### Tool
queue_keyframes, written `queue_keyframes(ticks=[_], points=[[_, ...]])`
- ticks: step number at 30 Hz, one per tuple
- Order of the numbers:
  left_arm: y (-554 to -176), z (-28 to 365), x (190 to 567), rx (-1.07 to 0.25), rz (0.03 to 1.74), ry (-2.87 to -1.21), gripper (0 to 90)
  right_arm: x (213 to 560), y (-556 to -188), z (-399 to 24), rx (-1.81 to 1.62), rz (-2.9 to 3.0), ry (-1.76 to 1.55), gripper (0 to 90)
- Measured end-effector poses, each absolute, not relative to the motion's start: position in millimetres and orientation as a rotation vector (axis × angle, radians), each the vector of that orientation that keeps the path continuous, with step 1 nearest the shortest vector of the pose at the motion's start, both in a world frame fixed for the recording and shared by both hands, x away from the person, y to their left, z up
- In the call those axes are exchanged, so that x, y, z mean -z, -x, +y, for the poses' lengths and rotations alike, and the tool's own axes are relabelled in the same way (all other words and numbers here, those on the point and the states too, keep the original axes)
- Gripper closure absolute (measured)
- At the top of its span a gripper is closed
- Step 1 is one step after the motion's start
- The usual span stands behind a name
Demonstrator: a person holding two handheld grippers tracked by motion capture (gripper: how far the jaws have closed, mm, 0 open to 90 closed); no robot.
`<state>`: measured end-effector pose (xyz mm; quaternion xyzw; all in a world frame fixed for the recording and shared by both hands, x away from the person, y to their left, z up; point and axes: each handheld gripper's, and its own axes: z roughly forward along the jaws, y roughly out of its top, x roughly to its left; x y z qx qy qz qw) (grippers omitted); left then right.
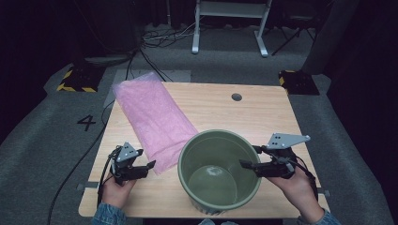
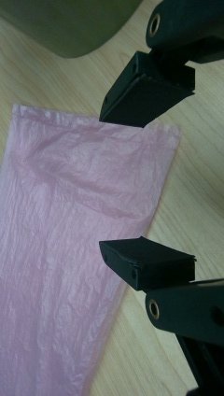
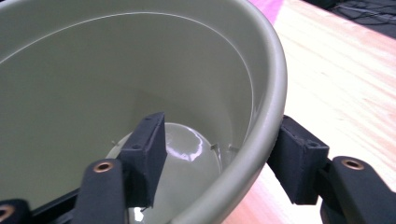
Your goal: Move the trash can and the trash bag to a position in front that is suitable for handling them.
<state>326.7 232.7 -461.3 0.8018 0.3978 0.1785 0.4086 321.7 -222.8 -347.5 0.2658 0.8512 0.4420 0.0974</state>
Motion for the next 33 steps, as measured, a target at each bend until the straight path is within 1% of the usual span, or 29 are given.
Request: queue_keyframes(ticks=[7, 10, 15, 16, 17, 18, 19, 23, 24, 25, 26, 27, 28, 29, 30, 33], points=[[-325.0, 234.3, 461.6, -0.458, 1.013, -2.015, 32.7, 333.5, -321.5, -230.4, -1.353, 2.474, -0.775, 40.6], [-325.8, 233.9, 462.1, -0.458, 1.026, -2.024, 32.7, 321.0, -318.5, -244.1, -1.38, 2.396, -0.764, 39.8], [-330.2, 235.7, 463.6, -0.477, 1.074, -2.035, 34.0, 329.1, -320.8, -274.2, -1.365, 2.336, -0.844, 37.8], [-333.0, 236.6, 464.0, -0.484, 1.113, -2.038, 34.0, 329.1, -320.8, -274.2, -1.365, 2.336, -0.844, 37.8], [-336.9, 238.5, 464.5, -0.478, 1.147, -2.034, 33.8, 340.4, -321.2, -286.0, -1.381, 2.324, -0.862, 37.5], [-343.0, 243.0, 464.9, -0.462, 1.209, -2.009, 33.8, 347.4, -321.7, -291.2, -1.368, 2.317, -0.878, 37.2], [-345.4, 245.2, 464.8, -0.452, 1.234, -1.991, 33.7, 355.1, -322.8, -296.1, -1.353, 2.314, -0.903, 36.9], [-354.6, 250.7, 462.7, -0.435, 1.273, -1.967, 33.4, 389.9, -328.3, -314.0, -1.322, 2.309, -1.024, 35.7], [-354.6, 250.7, 462.7, -0.435, 1.273, -1.967, 33.4, 389.9, -328.3, -314.0, -1.322, 2.309, -1.024, 35.7], [-358.8, 250.3, 462.5, -0.439, 1.287, -1.981, 33.5, 407.0, -328.1, -319.7, -1.322, 2.306, -1.07, 35.8], [-371.1, 249.1, 463.1, -0.439, 1.333, -2.026, 33.5, 415.1, -327.6, -321.5, -1.311, 2.305, -1.086, 35.9], [-377.6, 249.7, 463.6, -0.452, 1.356, -2.034, 33.5, 423.0, -327.4, -323.1, -1.297, 2.308, -1.099, 35.9], [-383.7, 250.8, 464.3, -0.46, 1.385, -2.022, 33.4, 430.0, -327.3, -324.1, -1.286, 2.31, -1.117, 35.9], [-383.7, 250.8, 464.3, -0.46, 1.385, -2.022, 33.3, 430.0, -327.3, -324.1, -1.286, 2.31, -1.117, 35.9], [-396.1, 253.8, 465.5, -0.433, 1.428, -1.991, 33.1, 442.1, -328.4, -326.4, -1.258, 2.31, -1.138, 36.0], [-406.2, 254.5, 466.5, -0.418, 1.455, -1.979, 32.5, 454.7, -332.0, -329.3, -1.236, 2.304, -1.161, 36.3]])
